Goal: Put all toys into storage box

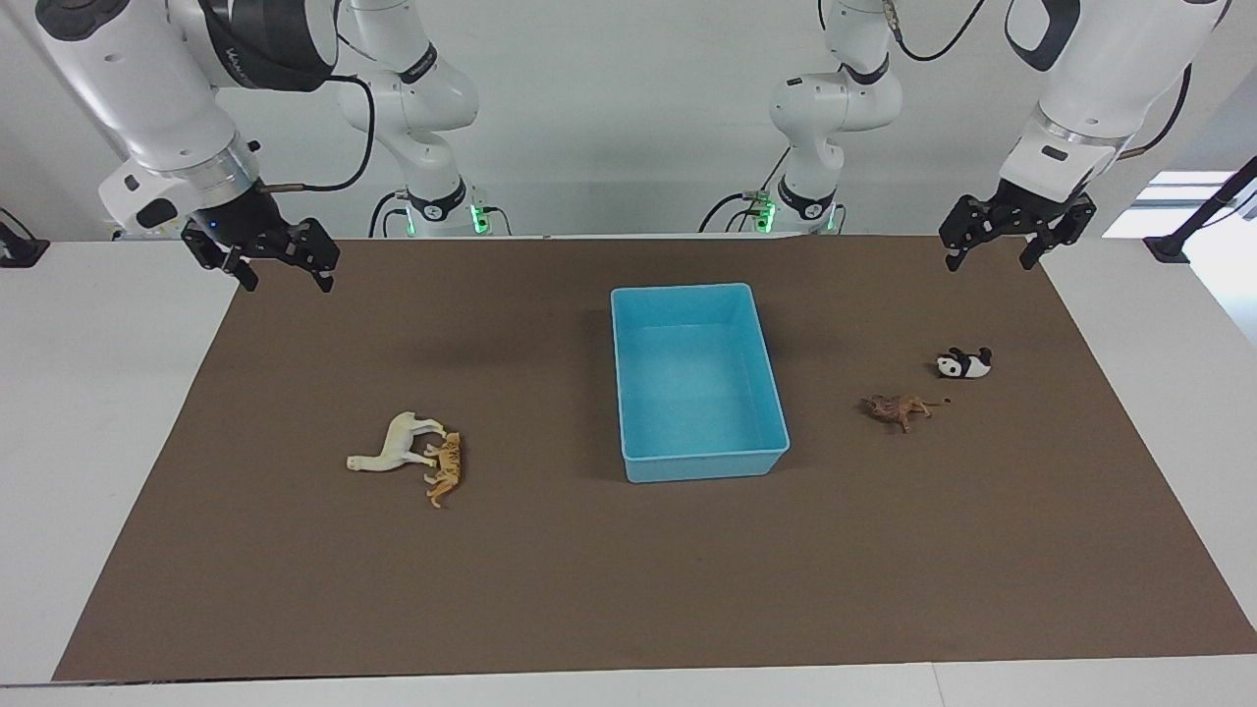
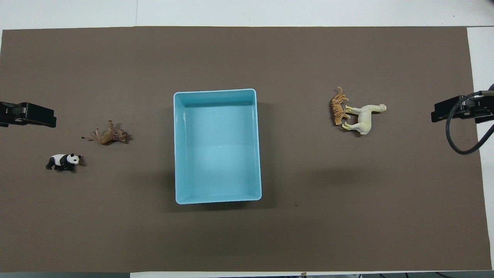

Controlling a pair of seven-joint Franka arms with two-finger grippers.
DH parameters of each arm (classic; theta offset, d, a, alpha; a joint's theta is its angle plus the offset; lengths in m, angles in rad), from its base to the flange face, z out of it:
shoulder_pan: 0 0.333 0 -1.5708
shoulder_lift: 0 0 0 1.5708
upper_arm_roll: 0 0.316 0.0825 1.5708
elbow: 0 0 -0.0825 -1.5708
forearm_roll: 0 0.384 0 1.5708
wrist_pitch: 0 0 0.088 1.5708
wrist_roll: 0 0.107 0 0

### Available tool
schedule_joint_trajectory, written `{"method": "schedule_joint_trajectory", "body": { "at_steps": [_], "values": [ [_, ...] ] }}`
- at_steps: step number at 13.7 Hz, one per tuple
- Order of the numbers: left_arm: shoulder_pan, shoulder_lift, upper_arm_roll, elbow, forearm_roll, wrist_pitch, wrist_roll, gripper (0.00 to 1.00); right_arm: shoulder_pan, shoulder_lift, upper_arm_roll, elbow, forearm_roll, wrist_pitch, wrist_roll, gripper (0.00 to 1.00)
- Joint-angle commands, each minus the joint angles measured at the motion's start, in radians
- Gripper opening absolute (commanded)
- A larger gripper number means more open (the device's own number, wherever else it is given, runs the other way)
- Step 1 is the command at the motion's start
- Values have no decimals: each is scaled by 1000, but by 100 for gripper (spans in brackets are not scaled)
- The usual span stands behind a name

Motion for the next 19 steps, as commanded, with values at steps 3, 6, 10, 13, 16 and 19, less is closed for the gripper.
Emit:
{"method": "schedule_joint_trajectory", "body": {
  "at_steps": [3,6,10,13,16,19],
  "values": [
    [3,-53,2,-237,-6,207,-324,100,-19,-13,7,-15,-14,21,-8,100],
    [36,-35,2,-331,-6,348,-569,100,-24,-15,7,-21,-10,25,-28,100],
    [33,35,2,-395,-6,484,-998,100,-13,-12,7,-75,-12,139,-318,100],
    [31,99,2,-425,-6,578,-1336,100,-27,11,7,-193,-12,391,-689,100],
    [23,122,1,-506,-6,694,-1496,100,-38,94,8,-197,-4,542,-1160,100],
    [34,128,1,-575,-7,804,-1611,100,-42,197,10,-197,12,720,-1614,100]
  ]
}}
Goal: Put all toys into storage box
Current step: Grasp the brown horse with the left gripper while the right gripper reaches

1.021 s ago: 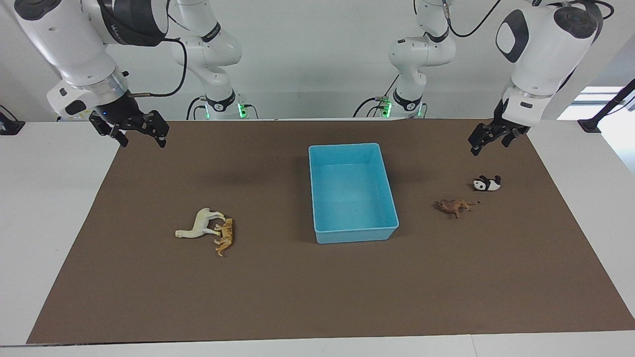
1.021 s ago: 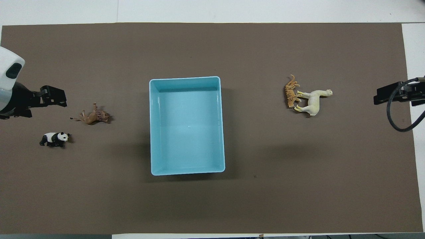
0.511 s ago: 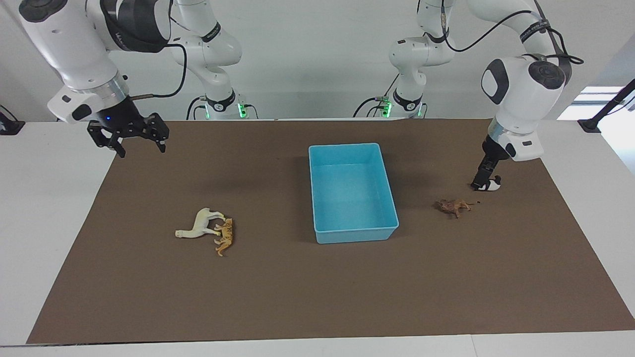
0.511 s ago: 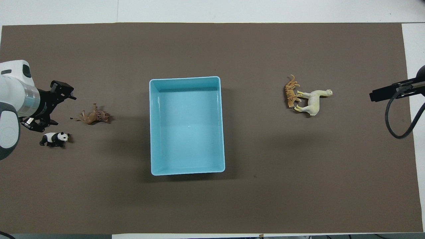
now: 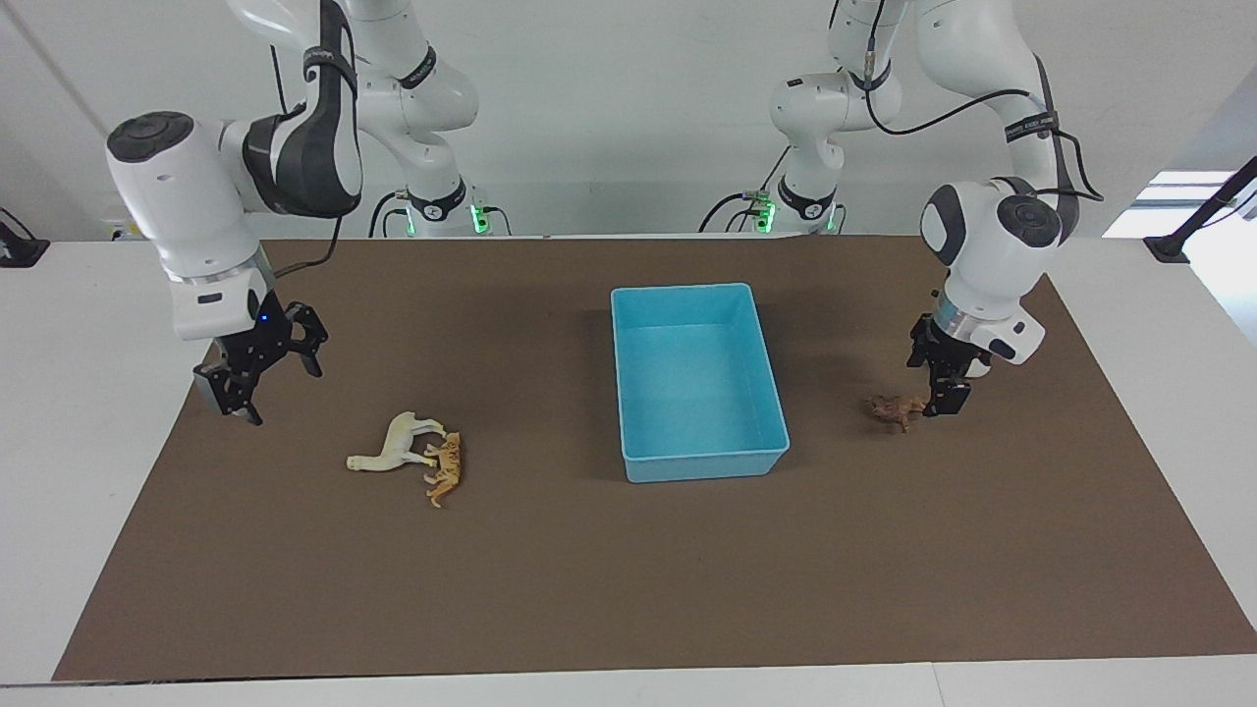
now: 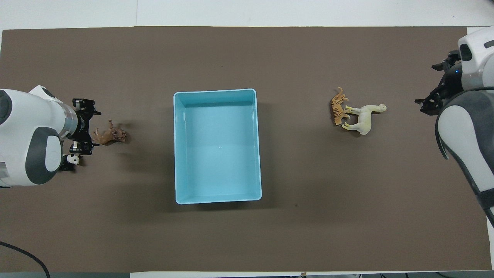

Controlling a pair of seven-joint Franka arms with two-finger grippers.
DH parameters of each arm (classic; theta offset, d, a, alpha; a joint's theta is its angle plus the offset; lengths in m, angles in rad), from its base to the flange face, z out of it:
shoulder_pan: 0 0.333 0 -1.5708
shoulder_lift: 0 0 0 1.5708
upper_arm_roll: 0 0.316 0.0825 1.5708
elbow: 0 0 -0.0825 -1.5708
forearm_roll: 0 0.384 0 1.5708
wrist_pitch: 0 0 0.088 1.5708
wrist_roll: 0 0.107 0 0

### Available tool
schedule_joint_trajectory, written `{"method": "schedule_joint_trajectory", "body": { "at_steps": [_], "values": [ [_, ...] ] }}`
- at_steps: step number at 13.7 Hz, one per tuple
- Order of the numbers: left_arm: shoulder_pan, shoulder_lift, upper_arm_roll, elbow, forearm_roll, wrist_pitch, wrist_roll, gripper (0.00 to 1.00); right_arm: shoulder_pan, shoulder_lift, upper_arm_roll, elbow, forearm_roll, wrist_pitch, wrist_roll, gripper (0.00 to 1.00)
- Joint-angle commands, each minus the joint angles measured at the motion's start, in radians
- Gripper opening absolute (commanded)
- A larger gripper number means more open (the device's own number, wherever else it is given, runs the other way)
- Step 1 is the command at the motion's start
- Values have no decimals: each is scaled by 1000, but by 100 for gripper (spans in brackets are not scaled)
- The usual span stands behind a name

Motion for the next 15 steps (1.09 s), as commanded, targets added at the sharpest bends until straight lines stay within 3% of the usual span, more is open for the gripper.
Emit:
{"method": "schedule_joint_trajectory", "body": {
  "at_steps": [1,3,5,15],
  "values": [
    [4,-17,2,-83,-7,96,-89,100,-19,77,12,1,12,127,-411,99],
    [3,-16,2,-119,-7,149,-120,100,-13,122,11,-1,12,185,-540,97],
    [4,-6,2,-130,-7,163,-135,100,-3,142,12,-16,12,221,-549,95],
    [6,66,2,-133,-30,255,-200,100,31,101,12,-228,12,348,-550,93]
  ]
}}
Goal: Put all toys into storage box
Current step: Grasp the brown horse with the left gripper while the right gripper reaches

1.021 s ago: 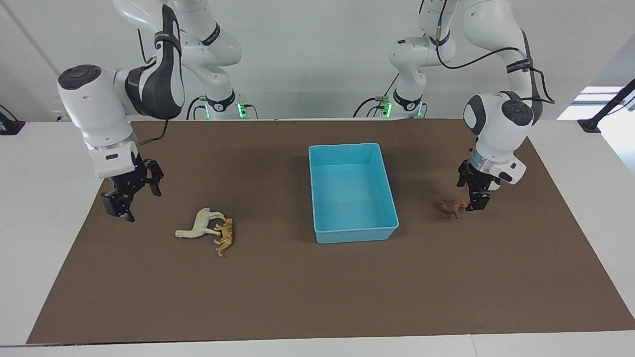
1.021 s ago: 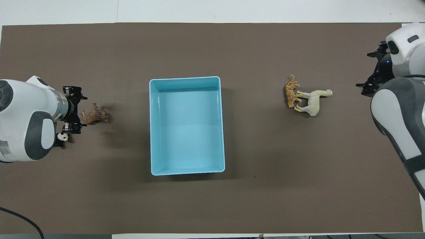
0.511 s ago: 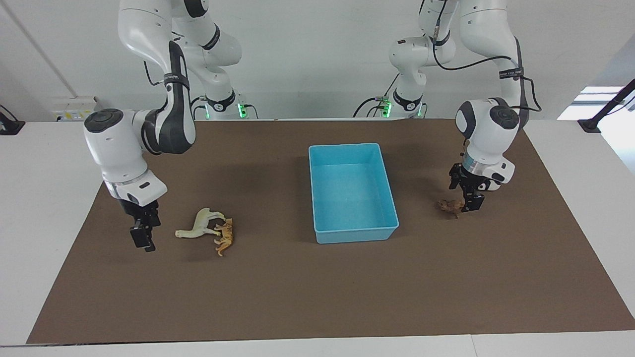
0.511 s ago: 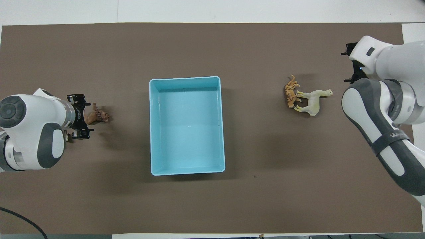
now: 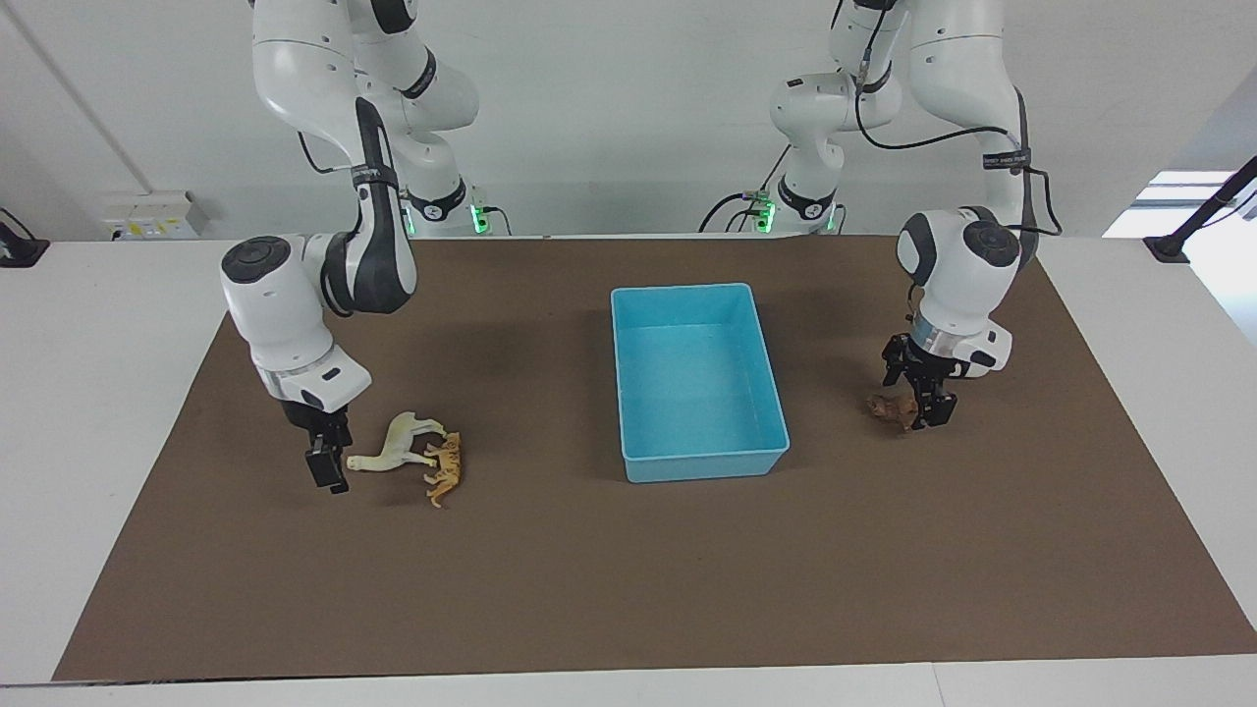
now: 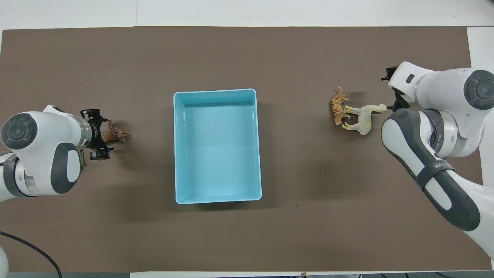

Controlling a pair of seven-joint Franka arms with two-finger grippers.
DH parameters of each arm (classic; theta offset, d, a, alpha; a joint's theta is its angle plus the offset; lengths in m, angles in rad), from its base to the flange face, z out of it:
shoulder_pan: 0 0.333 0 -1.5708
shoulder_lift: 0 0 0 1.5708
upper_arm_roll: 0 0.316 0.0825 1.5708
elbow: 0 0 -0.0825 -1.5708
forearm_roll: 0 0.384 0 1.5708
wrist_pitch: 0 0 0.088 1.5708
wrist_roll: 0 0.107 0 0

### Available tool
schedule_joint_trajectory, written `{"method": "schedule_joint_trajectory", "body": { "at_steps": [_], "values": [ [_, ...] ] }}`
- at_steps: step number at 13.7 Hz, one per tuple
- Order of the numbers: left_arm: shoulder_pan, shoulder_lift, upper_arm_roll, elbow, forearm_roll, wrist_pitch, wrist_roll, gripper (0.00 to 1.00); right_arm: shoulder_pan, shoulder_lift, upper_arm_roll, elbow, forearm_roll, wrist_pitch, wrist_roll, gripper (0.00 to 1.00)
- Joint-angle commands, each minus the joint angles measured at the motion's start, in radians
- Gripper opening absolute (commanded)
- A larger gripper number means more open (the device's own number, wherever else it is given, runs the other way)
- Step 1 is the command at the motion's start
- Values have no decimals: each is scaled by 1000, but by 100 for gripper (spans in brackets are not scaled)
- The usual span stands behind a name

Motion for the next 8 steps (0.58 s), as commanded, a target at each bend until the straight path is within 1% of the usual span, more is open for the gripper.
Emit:
{"method": "schedule_joint_trajectory", "body": {
  "at_steps": [1,2,3,4,5,6,7,8],
  "values": [
    [-2,23,0,-14,-14,37,-13,100,-2,-52,2,-82,7,30,-41,93],
    [-2,29,0,-14,-14,37,-13,100,-1,-56,2,-103,7,50,-54,93],
    [2,31,0,-13,-14,37,-13,98,-1,-60,2,-117,7,62,-54,93],
    [4,31,0,-13,-14,37,-12,79,-1,-61,2,-129,7,84,-55,93],
    [4,29,2,-13,-14,36,-10,66,-2,-46,2,-130,5,90,-60,93],
    [4,31,2,-13,-14,36,-10,44,-4,-29,2,-130,7,99,-61,93],
    [4,31,2,-13,-14,36,-10,26,-1,-15,2,-128,7,127,-58,93],
    [2,31,2,-13,-14,34,-9,2,5,-11,2,-128,7,144,-54,93]
  ]
}}
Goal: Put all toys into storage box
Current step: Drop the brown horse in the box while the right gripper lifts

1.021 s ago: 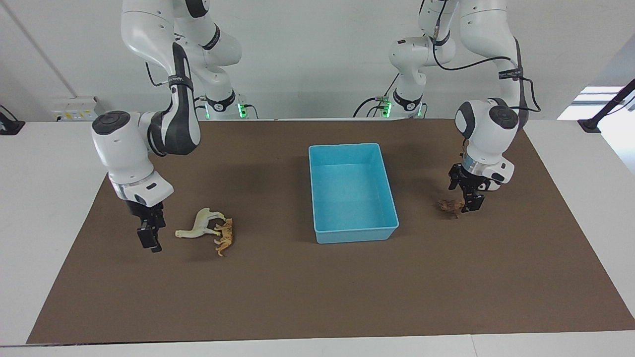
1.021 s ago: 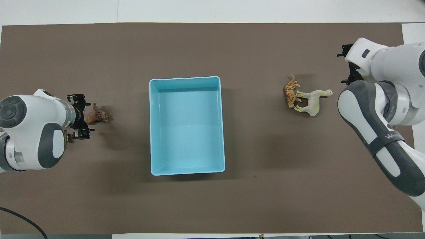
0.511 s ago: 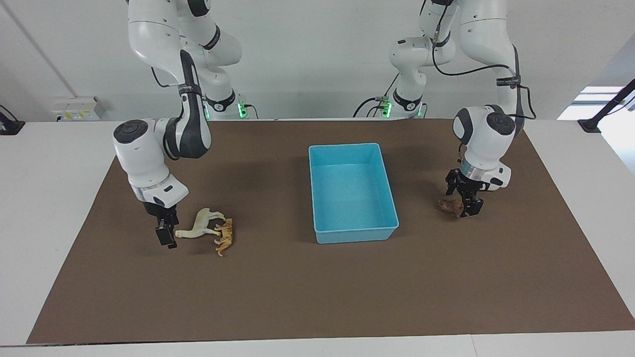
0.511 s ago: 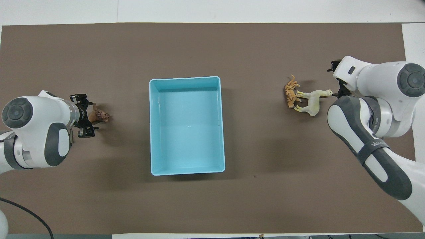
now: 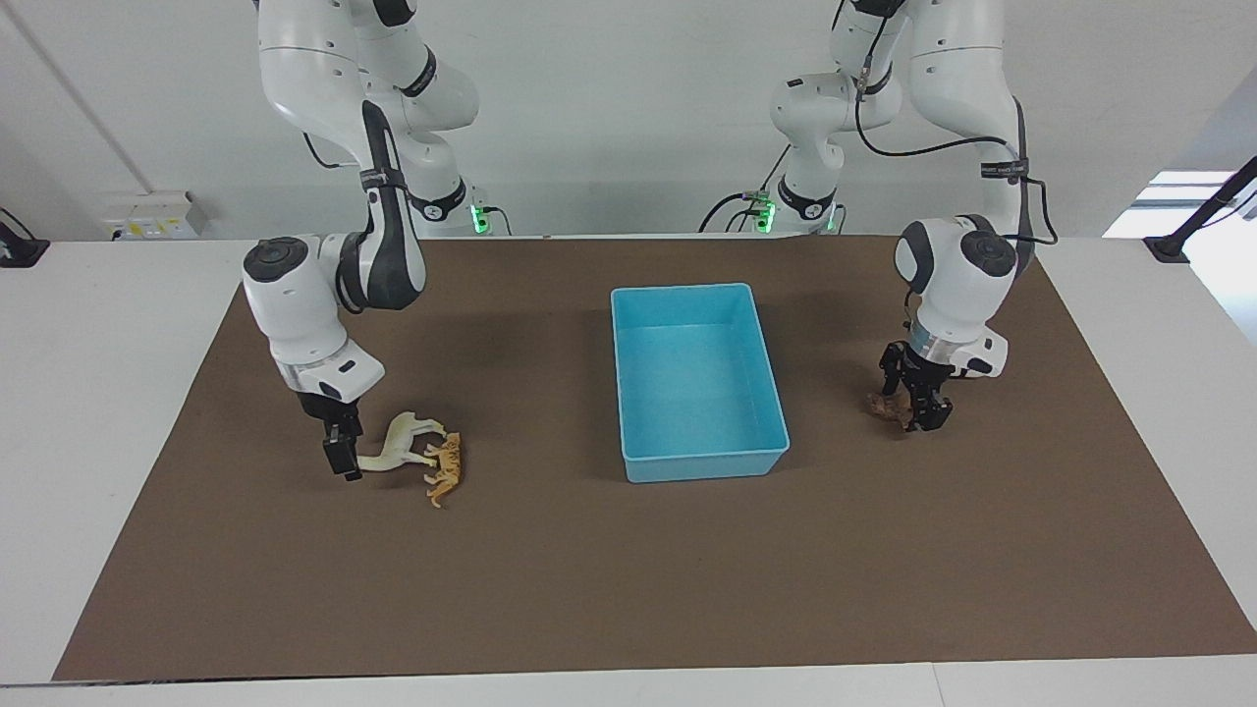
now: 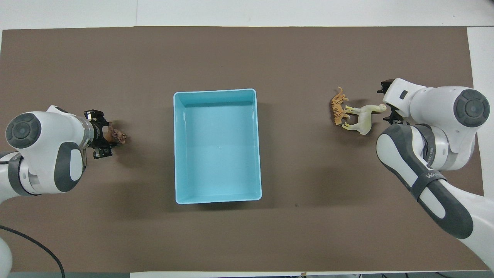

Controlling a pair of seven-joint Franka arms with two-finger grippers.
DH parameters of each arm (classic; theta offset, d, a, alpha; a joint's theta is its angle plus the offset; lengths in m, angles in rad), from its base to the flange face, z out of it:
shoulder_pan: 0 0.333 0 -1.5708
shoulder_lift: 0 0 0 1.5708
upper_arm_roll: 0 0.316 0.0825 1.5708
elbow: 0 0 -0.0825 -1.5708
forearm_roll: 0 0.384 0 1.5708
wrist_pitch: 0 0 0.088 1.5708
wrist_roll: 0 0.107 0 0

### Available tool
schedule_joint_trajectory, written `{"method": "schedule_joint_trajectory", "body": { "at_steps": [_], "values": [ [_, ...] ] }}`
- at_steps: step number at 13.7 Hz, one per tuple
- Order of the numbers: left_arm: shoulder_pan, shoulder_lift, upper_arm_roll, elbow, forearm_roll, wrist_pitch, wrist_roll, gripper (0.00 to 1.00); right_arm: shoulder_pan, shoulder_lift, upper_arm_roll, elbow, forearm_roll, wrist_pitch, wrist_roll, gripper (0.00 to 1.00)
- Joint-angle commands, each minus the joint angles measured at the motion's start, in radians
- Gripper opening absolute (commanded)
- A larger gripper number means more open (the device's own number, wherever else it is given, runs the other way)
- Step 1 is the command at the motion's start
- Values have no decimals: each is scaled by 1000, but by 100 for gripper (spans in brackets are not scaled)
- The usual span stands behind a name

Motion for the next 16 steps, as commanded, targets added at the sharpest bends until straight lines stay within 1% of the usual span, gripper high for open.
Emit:
{"method": "schedule_joint_trajectory", "body": {
  "at_steps": [1,6,8,10,11,12,13,14,15,16],
  "values": [
    [0,7,1,-19,-11,15,-2,0,14,13,2,-16,7,48,-20,93],
    [-7,-6,-1,1,-11,-4,-5,0,16,44,2,-14,7,54,-23,93],
    [-12,-20,-5,56,-11,-82,-1,0,16,45,2,-14,7,65,-23,93],
    [-17,-25,-14,135,-11,-187,-2,0,12,47,2,-14,7,71,-23,90],
    [-17,-37,-27,171,-15,-246,-4,0,8,52,2,-14,7,71,-25,84],
    [-17,-42,-46,225,-37,-310,-8,0,6,59,2,-14,7,71,-23,75],
    [-17,-58,-89,285,-70,-383,-11,0,6,62,2,-14,7,72,-17,57],
    [-17,-80,-137,326,-92,-440,-13,0,6,62,2,-14,7,71,-5,32],
    [-17,-107,-187,351,-106,-476,-15,0,6,62,2,-14,7,71,18,18],
    [-17,-133,-241,359,-127,-482,-13,0,6,64,2,-14,8,71,35,9]
  ]
}}
